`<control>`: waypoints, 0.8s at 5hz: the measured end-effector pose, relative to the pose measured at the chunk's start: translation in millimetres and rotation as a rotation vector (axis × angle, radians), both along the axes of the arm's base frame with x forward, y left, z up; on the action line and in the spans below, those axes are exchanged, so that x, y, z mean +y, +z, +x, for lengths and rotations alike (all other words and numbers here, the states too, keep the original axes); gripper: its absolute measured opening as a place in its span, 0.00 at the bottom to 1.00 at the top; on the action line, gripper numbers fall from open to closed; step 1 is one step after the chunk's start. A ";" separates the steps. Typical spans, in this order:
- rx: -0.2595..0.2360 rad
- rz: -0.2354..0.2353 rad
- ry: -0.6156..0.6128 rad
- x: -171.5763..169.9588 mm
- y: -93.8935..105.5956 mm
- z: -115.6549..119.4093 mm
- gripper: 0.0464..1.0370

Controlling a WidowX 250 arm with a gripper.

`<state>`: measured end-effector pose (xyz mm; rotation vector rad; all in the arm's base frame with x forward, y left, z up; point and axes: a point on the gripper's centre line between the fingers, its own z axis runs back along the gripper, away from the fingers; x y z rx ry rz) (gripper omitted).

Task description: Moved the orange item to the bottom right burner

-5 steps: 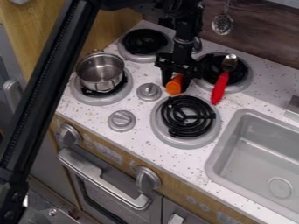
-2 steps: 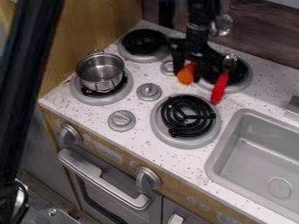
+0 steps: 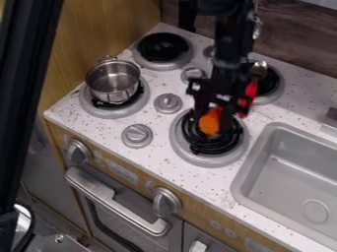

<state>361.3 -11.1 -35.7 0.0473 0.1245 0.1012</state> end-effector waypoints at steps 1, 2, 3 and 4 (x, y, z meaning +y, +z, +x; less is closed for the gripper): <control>0.024 -0.024 0.015 -5.2 -6.6 -5.3 0.59; 0.033 -0.047 0.011 -8.1 -9.3 -6.6 0.90; 0.027 -0.054 0.002 -7.8 -9.2 -5.4 0.96; -0.059 -0.032 -0.020 -5.7 19.8 5.1 0.96</control>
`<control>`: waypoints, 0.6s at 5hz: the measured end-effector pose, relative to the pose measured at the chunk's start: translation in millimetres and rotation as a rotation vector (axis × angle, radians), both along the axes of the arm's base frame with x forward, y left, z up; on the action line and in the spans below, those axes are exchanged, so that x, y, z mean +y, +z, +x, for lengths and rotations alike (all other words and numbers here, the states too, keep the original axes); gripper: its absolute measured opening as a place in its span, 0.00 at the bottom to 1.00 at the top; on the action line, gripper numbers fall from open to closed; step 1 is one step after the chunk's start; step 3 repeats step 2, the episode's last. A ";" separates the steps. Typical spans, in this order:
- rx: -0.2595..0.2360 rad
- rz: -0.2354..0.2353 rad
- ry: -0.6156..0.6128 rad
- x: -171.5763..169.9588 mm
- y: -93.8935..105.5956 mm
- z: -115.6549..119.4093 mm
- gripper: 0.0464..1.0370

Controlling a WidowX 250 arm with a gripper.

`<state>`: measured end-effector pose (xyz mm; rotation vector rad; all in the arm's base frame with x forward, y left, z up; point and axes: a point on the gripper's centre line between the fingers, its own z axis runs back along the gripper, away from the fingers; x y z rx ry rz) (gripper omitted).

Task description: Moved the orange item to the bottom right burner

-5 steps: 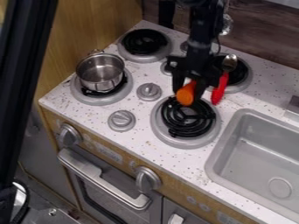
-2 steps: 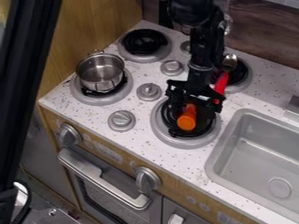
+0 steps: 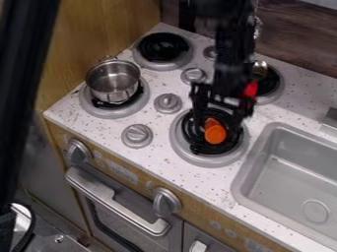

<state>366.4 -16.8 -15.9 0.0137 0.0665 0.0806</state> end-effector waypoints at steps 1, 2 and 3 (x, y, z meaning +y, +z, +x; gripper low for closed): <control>-0.083 0.004 0.007 0.6 31.7 1.5 0.96; -0.131 -0.014 0.010 -1.7 37.5 -2.2 0.96; -0.131 -0.014 0.010 -1.7 37.5 -2.2 0.96</control>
